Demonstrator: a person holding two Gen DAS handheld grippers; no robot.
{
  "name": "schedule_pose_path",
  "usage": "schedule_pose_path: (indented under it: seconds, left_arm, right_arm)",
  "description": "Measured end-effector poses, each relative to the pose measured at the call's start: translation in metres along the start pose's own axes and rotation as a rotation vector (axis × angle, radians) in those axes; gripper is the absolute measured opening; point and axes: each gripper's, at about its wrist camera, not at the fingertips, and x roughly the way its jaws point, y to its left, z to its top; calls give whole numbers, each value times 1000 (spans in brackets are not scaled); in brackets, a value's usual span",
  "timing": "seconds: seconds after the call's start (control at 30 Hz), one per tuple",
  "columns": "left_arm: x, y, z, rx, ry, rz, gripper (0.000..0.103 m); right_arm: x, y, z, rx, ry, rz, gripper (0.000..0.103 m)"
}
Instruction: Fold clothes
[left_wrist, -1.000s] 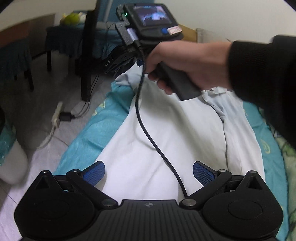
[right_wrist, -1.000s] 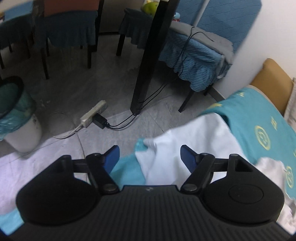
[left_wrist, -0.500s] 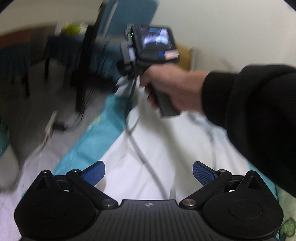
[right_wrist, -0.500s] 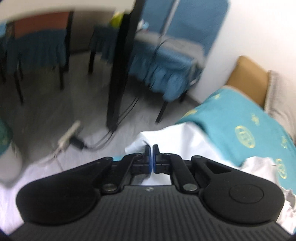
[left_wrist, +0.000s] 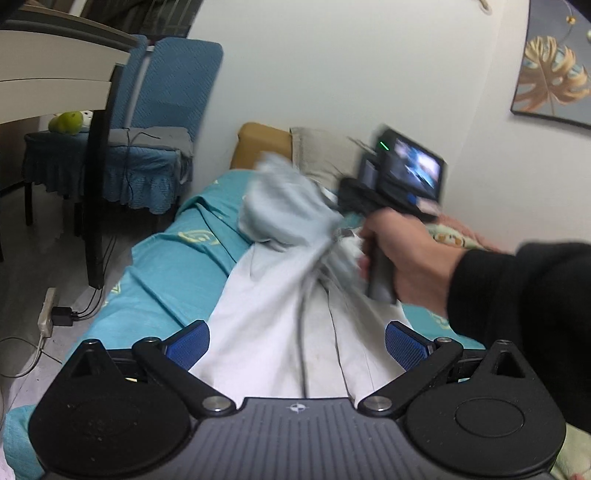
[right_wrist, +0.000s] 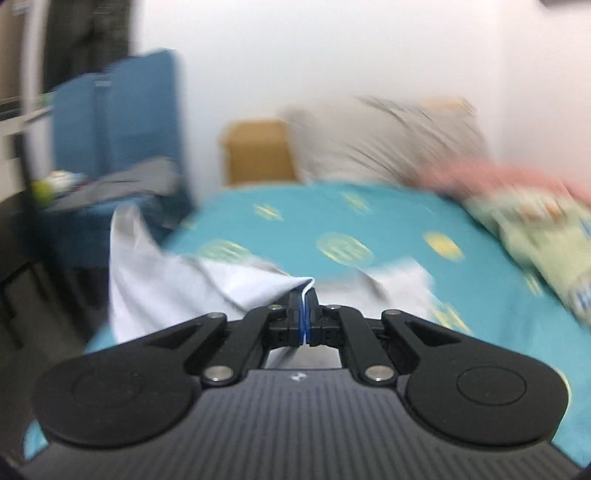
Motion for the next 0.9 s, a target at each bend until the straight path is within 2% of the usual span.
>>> schedule_pose_path:
  seconds: [0.07, 0.13, 0.23, 0.3, 0.33, 0.37, 0.4, 0.53, 0.67, 0.8, 0.9]
  left_arm:
    - [6, -2, -4, 16, 23, 5, 102]
    - [11, -2, -8, 30, 37, 7, 102]
    - [17, 1, -10, 48, 49, 11, 102]
    - [19, 1, -9, 57, 55, 11, 102]
    - [20, 1, -8, 64, 55, 10, 102]
    - [20, 1, -8, 72, 54, 10, 102]
    - [17, 0, -8, 80, 58, 9, 102]
    - [-9, -20, -12, 155, 40, -20, 102]
    - [-31, -41, -14, 245, 30, 16, 102]
    - [-63, -58, -2, 255, 145, 67, 102]
    - [-105, -83, 13, 315, 252, 49, 102]
  right_arm:
    - [10, -35, -15, 72, 57, -53, 4]
    - [20, -55, -29, 141, 105, -65, 6]
    - [25, -67, -38, 186, 165, -25, 11]
    - [14, -67, -37, 165, 159, 6, 31]
    - [5, -67, -36, 157, 143, 22, 61]
    - [-5, -66, -35, 148, 128, 39, 82]
    - [-14, -66, -33, 140, 112, 56, 85]
    - [-58, -69, -28, 131, 91, 99, 83]
    - [-112, -80, -34, 113, 69, 97, 83]
    - [-172, -82, -48, 68, 71, 63, 83]
    - [-215, -77, -57, 26, 65, 64, 83]
